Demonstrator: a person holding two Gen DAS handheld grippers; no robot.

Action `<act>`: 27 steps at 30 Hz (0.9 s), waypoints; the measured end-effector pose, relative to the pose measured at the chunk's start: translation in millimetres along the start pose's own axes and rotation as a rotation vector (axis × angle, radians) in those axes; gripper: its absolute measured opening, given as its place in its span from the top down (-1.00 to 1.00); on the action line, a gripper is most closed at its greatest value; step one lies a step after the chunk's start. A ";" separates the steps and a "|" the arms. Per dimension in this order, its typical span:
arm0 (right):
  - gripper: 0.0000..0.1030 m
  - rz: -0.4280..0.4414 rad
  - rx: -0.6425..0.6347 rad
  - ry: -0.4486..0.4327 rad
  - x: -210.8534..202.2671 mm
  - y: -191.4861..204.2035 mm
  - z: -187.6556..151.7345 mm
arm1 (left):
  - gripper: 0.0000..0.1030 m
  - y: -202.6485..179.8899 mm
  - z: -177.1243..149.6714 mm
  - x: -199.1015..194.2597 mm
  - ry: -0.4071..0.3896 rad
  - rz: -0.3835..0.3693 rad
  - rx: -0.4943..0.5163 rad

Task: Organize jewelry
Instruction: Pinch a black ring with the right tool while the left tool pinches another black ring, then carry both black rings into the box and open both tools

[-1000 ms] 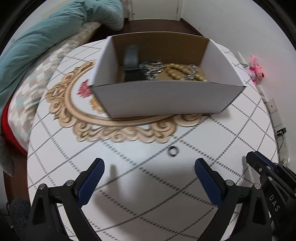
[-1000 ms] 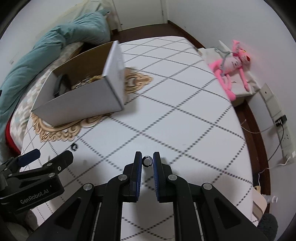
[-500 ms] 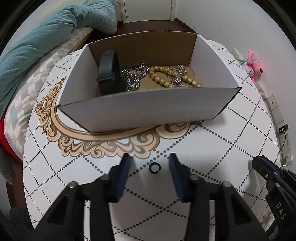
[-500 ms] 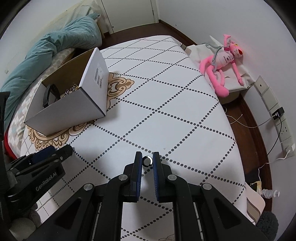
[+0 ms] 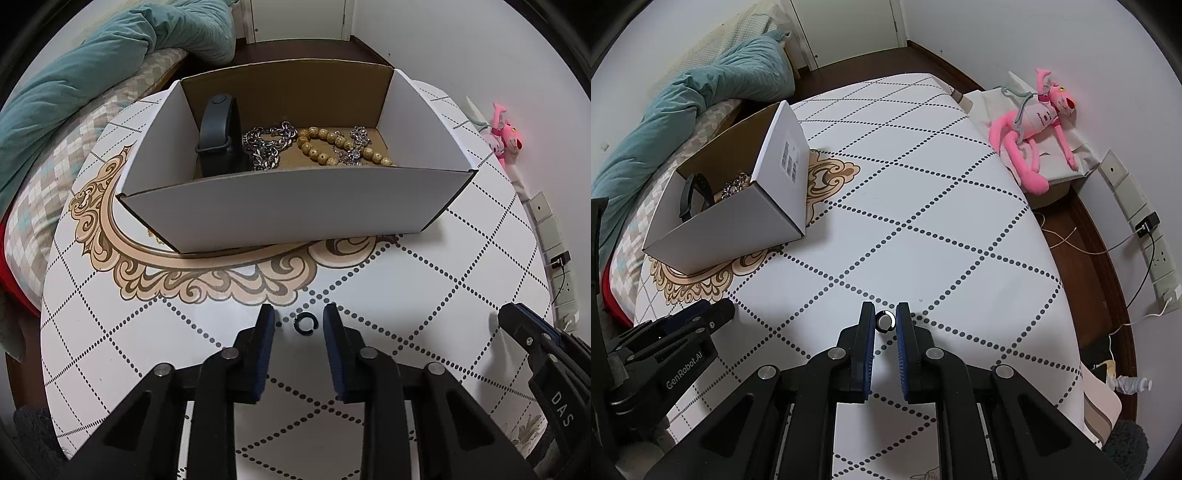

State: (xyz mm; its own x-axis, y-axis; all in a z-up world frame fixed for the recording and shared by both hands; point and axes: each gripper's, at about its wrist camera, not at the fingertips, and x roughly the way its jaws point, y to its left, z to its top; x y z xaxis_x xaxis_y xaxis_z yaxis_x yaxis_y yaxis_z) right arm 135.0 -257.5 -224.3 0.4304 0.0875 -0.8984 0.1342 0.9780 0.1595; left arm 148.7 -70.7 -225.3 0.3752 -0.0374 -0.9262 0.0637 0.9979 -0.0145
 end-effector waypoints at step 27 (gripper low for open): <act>0.77 0.292 -0.066 -0.027 -38.5 63.1 111.6 | 0.80 33.5 106.9 -77.4 -0.043 -0.244 -0.087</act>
State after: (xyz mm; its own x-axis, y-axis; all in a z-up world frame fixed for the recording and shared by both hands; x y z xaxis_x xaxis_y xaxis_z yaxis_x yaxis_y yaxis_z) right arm 226.5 -220.2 -134.0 0.4664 0.3628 -0.8068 -0.0571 0.9225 0.3818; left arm 220.6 -40.1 -113.8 0.3972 -0.2778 -0.8747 0.0781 0.9599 -0.2694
